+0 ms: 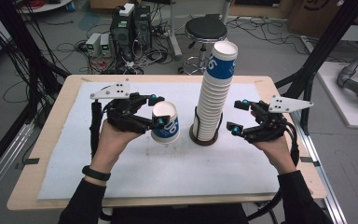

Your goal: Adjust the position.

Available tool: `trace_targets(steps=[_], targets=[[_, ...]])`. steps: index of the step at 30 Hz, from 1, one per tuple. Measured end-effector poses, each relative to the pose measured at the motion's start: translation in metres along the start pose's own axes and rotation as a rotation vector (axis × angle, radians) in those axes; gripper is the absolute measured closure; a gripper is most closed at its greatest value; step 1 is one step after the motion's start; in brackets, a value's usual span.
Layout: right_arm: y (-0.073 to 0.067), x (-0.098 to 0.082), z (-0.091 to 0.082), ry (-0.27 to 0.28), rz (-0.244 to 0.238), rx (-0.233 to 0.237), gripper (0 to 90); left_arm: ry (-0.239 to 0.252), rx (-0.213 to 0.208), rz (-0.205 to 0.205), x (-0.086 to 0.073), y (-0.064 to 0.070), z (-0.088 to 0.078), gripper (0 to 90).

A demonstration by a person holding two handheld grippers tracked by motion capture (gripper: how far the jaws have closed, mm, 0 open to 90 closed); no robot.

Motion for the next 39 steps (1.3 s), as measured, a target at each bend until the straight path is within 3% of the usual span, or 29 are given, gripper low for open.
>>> trace_targets(steps=[16, 31, 39], targets=[[-0.016, -0.002, 0.022, -0.039, -0.012, 0.115, 15.3, 0.039, -0.070, -0.033, 0.001, 0.005, 0.008, 30.8], [-0.030, -0.010, 0.052, -0.097, 0.012, 0.206, 15.3, 0.046, -0.121, -0.059, -0.001, 0.013, 0.026, 30.8], [-0.040, -0.012, 0.065, -0.096, 0.030, 0.257, 15.2, 0.052, -0.138, -0.058, -0.002, 0.016, 0.032, 30.8]])
Point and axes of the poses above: each handheld gripper's, and its own axes: z roughly forward along the jaws, x roughly out of its top, y roughly to its right, the point moved 1 cm from there along z, roughly forward along the jaws
